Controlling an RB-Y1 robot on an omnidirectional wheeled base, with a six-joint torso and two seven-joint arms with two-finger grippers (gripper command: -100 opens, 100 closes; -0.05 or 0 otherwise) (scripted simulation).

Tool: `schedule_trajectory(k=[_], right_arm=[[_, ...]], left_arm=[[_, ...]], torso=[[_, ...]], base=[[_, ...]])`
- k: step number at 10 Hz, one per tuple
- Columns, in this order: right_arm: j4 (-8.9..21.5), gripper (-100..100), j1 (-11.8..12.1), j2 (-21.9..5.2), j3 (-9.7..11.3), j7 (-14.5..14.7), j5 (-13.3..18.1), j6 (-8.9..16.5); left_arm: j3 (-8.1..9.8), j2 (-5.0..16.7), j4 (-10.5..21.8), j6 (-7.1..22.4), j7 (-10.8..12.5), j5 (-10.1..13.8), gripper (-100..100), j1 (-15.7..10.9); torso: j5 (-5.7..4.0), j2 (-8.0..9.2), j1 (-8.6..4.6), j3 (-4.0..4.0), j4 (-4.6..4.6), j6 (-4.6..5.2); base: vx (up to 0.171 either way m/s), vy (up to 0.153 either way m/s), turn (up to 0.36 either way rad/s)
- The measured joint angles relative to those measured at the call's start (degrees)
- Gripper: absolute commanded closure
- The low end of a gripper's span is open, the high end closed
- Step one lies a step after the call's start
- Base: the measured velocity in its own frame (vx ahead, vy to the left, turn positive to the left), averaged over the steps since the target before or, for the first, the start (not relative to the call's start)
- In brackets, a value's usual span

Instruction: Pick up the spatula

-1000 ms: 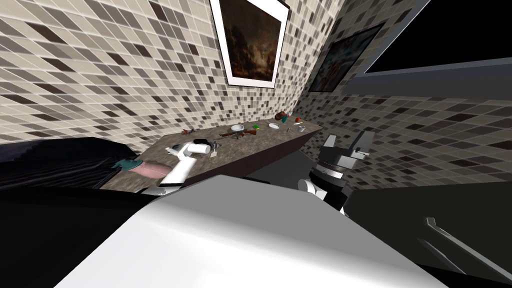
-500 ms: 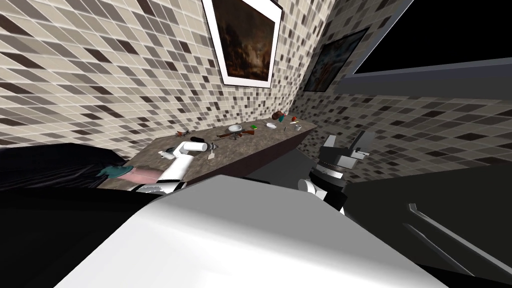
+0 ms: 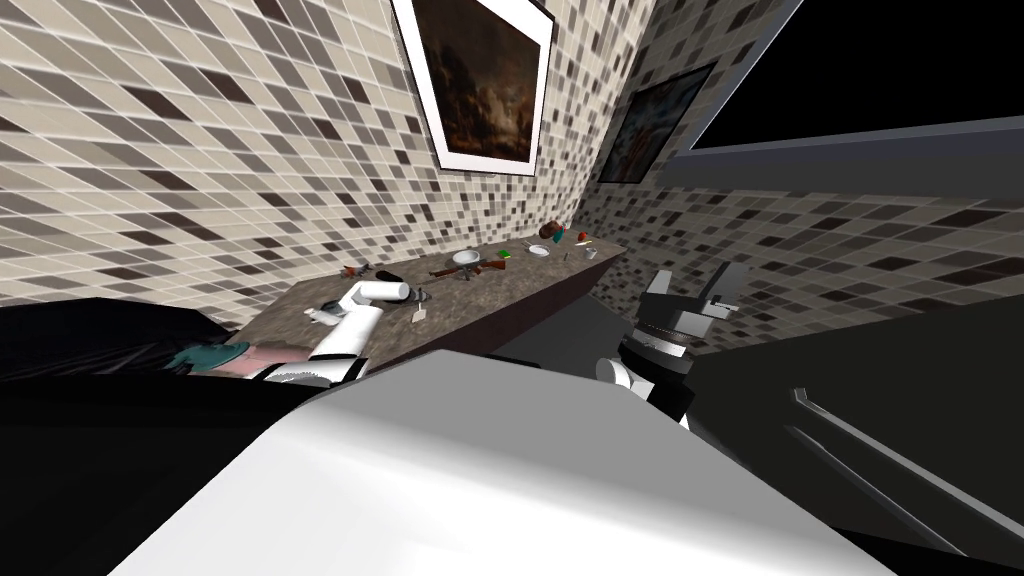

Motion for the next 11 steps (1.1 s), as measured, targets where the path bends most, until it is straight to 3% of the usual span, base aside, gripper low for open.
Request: schedule_trajectory(k=[6, 11], right_arm=[[0.0, 0, 0.0, 0.0, 0.0, 0.0, 0.0, 0.0], [0.0, 0, 0.0, 0.0, 0.0, 0.0, 0.0, 0.0]], left_arm=[[1.53, 2.8, 6.98, 8.16, 4.37, 2.79, -100, -2.96], [2.41, 4.23, 10.58, 13.7, 7.47, 4.38, -100, -4.07]], torso=[[0.0, -0.01, 0.01, 0.0, 0.0, 0.01], [0.0, -0.01, -0.03, 0.0, 0.0, -0.01]], base=[[-0.003, 0.018, -0.075], [-0.002, 0.012, -0.056]])
